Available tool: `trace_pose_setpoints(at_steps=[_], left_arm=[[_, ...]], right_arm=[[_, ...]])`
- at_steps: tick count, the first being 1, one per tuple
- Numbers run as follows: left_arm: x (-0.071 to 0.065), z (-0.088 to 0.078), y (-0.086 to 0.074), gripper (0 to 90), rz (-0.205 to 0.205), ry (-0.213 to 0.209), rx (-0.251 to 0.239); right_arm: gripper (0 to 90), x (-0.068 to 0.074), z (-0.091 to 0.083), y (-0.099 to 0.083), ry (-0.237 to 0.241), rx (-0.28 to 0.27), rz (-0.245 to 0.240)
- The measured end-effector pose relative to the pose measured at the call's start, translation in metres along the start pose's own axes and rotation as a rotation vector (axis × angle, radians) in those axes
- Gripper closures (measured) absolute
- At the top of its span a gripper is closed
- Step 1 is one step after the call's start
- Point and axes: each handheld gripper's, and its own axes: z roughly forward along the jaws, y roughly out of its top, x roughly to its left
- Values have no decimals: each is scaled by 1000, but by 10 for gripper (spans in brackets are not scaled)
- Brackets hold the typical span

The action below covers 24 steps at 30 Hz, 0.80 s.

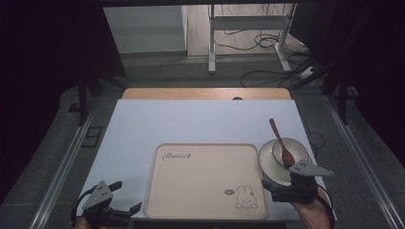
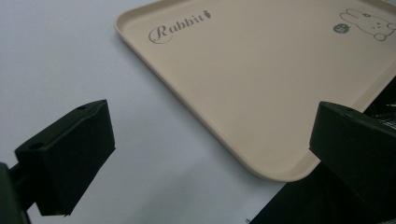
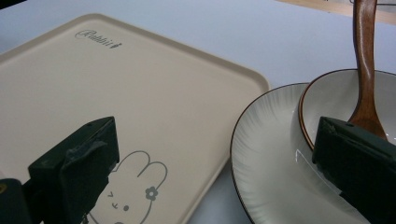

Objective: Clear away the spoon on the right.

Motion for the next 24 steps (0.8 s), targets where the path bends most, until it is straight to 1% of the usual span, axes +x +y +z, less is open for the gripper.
trace_pose_setpoints(at_steps=[4, 12, 15, 19, 20, 24], left_arm=[[0, 0, 0, 0, -1, 0, 0], [0, 0, 0, 0, 1, 1, 1], [0, 0, 0, 0, 1, 2, 1], [0, 0, 0, 0, 1, 3, 3], [0, 0, 0, 0, 2, 4, 4], [0, 0, 0, 0, 3, 5, 5]], right_arm=[[9, -3, 1, 3, 8, 4, 6], [1, -12, 2, 14, -21, -12, 0], [0, -14, 3, 16, -23, -14, 0], [0, -19, 7, 20, -32, -6, -7], [0, -21, 9, 22, -28, 0, -5], [0, -24, 12, 25, -33, 9, 3]])
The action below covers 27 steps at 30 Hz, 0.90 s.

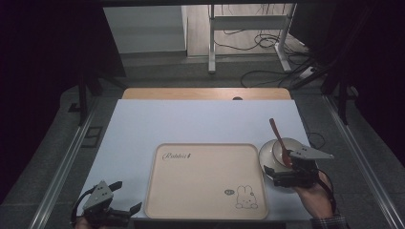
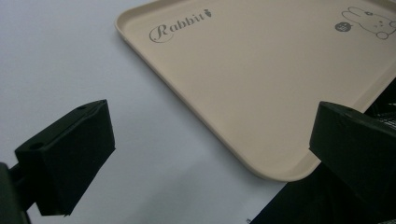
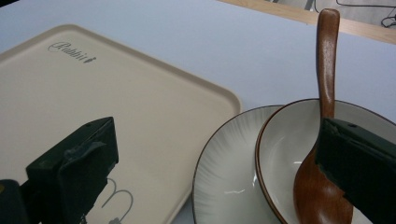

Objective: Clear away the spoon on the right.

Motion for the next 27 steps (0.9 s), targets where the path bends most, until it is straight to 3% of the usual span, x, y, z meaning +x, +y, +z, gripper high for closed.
trace_pose_setpoints(at_steps=[11, 15, 17, 20, 22, 27], left_arm=[[0, 0, 0, 0, -1, 0, -1], [0, 0, 0, 0, 0, 0, -1], [0, 0, 0, 0, 0, -1, -1], [0, 0, 0, 0, 0, -1, -1], [0, 0, 0, 0, 0, -1, -2], [0, 0, 0, 0, -1, -2, -2]], right_arm=[[1, -11, 11, 12, -38, 30, 3], [0, -18, 17, 20, -84, 42, 6], [0, -20, 18, 21, -84, 44, 10], [0, -25, 22, 26, -94, 59, 27], [0, -32, 28, 31, -90, 70, 67], [0, -40, 33, 37, -98, 73, 87]])
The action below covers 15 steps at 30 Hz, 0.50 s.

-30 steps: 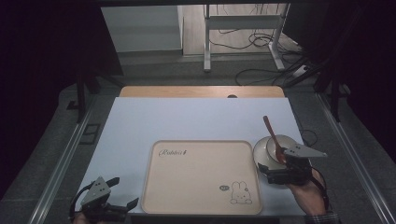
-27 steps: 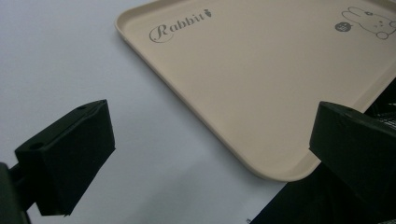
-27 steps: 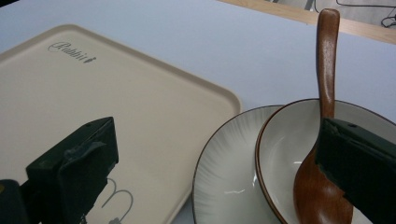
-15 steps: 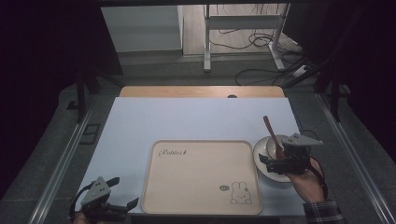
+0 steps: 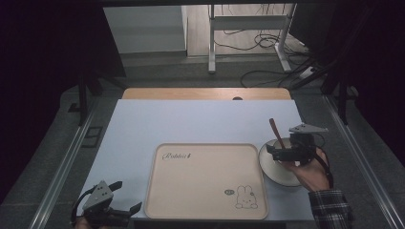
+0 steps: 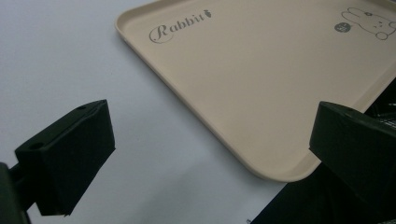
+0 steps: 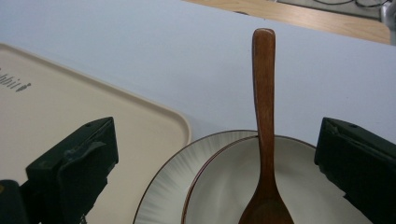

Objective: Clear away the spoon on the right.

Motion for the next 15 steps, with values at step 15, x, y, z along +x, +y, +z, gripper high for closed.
trace_pose_setpoints(at_steps=[15], left_arm=[[0, 0, 0, 0, 1, -1, -1]], right_arm=[[184, -20, 24, 22, -48, 65, -10]])
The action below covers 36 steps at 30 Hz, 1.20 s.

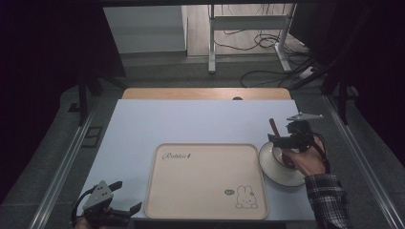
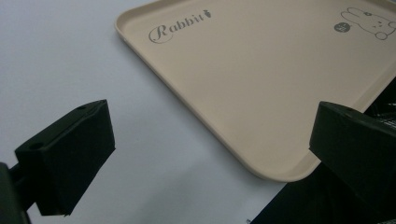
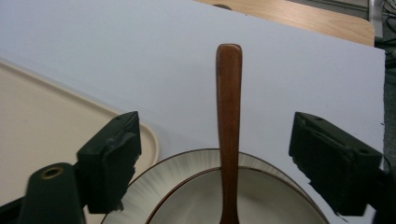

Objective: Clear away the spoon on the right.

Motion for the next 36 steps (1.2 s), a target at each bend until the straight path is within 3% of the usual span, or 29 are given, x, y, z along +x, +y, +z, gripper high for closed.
trace_pose_setpoints(at_steps=[5, 9, 25, 36], left_arm=[[0, 0, 0, 0, 0, -1, -1], [0, 0, 0, 0, -1, -1, -2], [0, 0, 0, 0, -1, -2, -4], [0, 0, 0, 0, 0, -1, -4]], right_arm=[[284, -5, 9, 6, -25, 27, -15], [409, -9, 17, 11, -47, 61, -56], [738, -14, 36, 24, 13, 151, -58], [769, -11, 27, 36, 32, 190, -65]])
